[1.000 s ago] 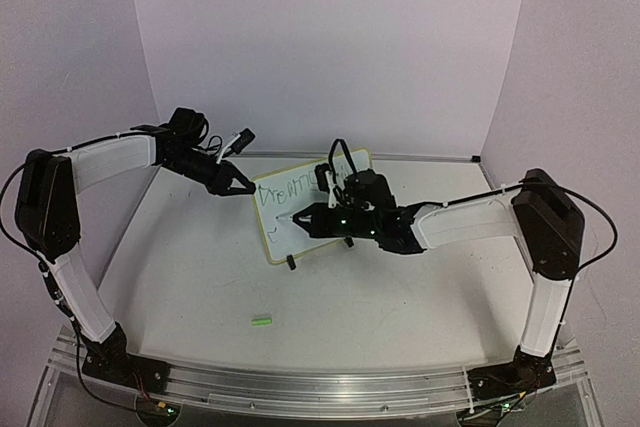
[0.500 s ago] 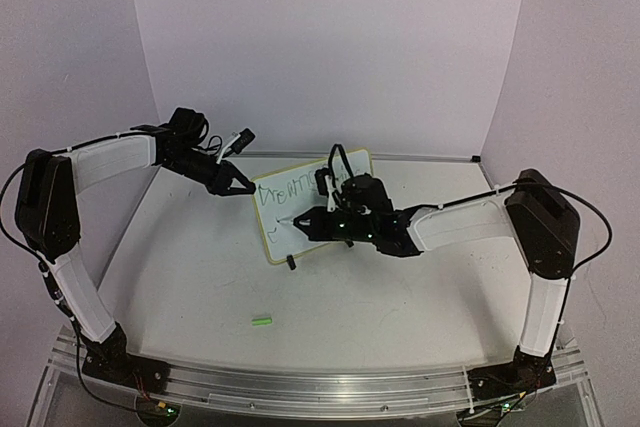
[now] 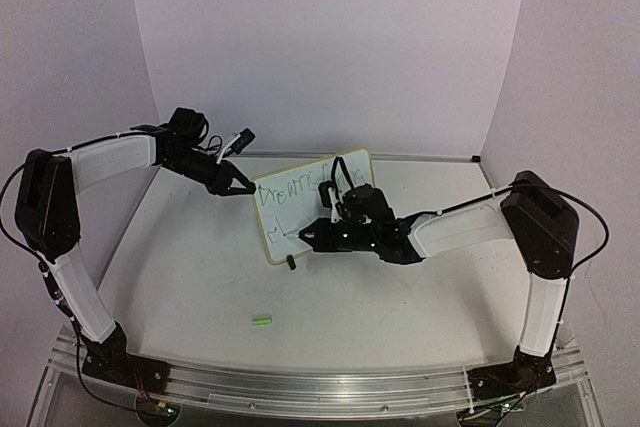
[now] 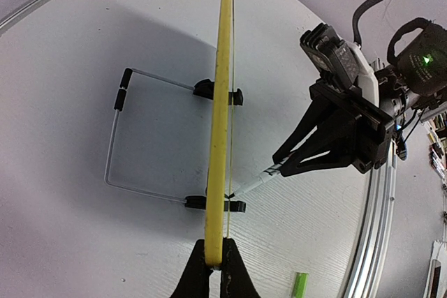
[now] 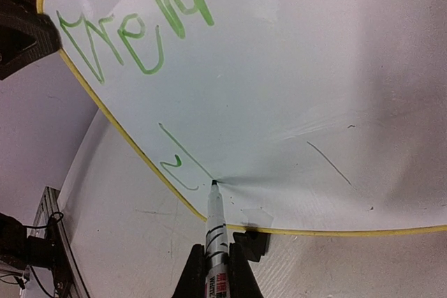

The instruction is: Write a sentence on the whiteboard

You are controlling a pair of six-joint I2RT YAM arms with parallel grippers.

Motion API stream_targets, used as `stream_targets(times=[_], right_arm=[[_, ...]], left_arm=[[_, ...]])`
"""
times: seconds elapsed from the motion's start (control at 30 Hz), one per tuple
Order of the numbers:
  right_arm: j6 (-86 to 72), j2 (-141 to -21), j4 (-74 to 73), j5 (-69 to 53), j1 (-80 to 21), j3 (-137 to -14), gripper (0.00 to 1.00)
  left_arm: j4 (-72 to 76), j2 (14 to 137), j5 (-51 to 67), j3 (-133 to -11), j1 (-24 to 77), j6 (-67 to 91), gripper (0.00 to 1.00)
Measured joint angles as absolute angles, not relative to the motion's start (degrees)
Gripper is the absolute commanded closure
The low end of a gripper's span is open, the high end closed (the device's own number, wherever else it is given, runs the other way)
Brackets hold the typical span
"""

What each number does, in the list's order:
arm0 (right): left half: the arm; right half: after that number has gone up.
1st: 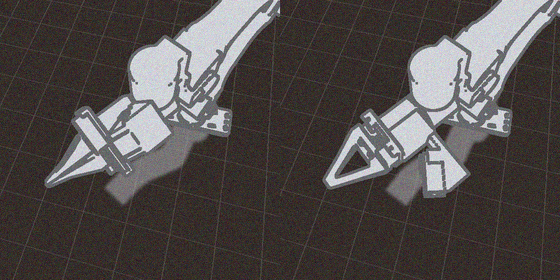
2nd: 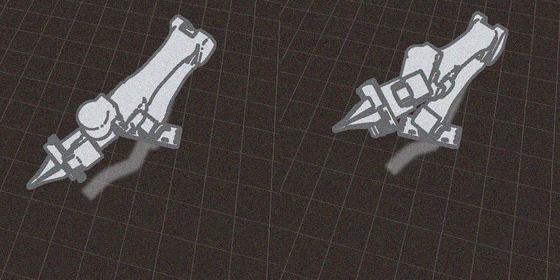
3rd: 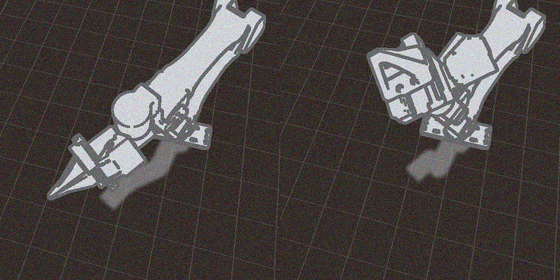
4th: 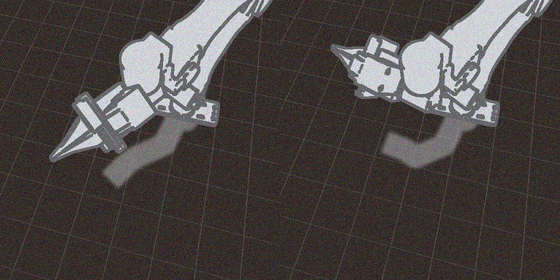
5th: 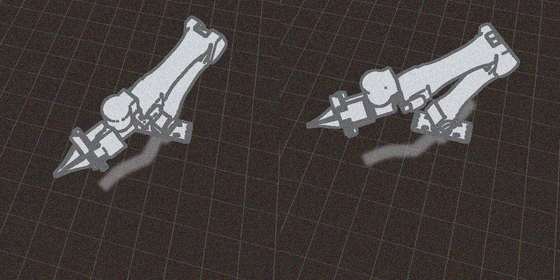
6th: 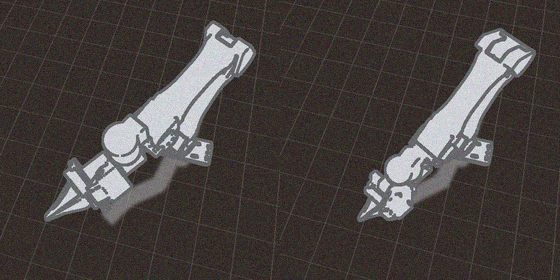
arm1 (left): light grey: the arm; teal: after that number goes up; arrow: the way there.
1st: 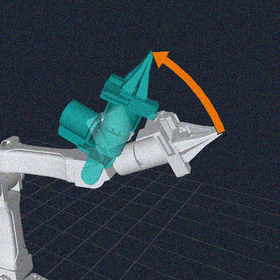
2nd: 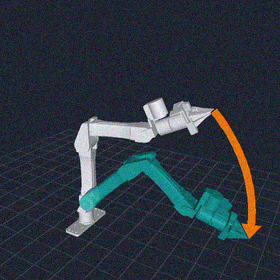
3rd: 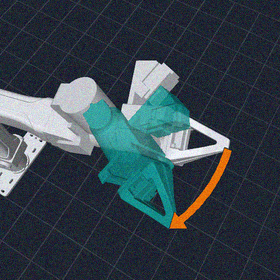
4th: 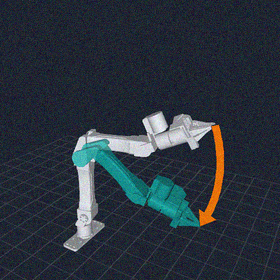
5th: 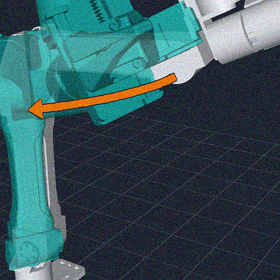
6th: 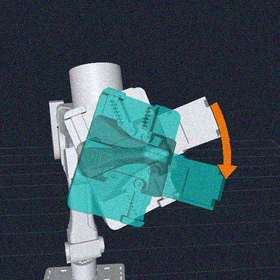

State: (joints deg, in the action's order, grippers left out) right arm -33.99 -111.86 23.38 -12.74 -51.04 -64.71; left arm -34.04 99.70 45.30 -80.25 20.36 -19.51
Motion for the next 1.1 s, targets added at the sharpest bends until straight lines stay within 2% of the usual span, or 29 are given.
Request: stream_targets(times=[0.73, 1.1], right_arm=[[-34.15, -112.37, 24.66, -13.74, -51.03, -63.61, 1.0], [-34.14, -108.95, 25.61, -13.32, -50.45, -61.6, 1.0]], left_arm=[[-34.04, 99.57, 45.17, -80.25, 20.57, -19.53, 1.0], [-34.01, 99.48, 44.97, -80.25, 20.84, -19.53, 1.0]])
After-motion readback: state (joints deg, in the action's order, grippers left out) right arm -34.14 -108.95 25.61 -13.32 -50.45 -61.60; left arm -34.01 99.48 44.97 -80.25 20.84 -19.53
